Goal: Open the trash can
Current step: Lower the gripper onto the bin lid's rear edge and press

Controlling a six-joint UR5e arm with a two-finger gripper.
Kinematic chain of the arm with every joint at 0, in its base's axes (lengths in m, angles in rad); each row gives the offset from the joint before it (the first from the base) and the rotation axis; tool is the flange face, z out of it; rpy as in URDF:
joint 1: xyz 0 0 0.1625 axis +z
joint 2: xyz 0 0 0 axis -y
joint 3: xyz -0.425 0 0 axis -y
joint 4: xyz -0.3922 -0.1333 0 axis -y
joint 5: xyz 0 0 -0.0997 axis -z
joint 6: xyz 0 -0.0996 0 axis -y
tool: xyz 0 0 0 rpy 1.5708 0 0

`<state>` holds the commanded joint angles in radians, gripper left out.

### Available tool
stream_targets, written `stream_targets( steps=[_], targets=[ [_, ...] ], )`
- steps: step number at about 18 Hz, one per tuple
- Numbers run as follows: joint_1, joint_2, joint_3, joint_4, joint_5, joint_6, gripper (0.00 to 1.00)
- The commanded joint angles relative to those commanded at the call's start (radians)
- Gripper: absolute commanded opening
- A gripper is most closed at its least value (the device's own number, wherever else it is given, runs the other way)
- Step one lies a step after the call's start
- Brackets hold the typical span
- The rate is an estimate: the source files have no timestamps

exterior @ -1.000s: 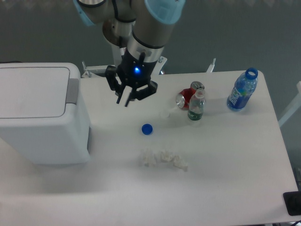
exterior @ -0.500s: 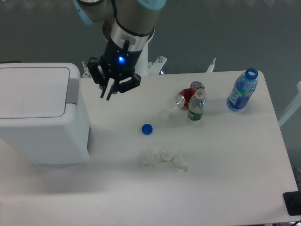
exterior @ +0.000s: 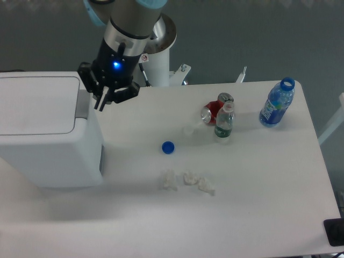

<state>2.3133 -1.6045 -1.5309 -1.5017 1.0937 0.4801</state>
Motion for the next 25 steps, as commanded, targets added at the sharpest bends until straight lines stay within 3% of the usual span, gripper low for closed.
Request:
stream_targets(
  steps=[25],
  targets=[
    [-0.017, -0.003, -0.009, -0.008, -0.012, -0.002, 0.17]
  ],
)
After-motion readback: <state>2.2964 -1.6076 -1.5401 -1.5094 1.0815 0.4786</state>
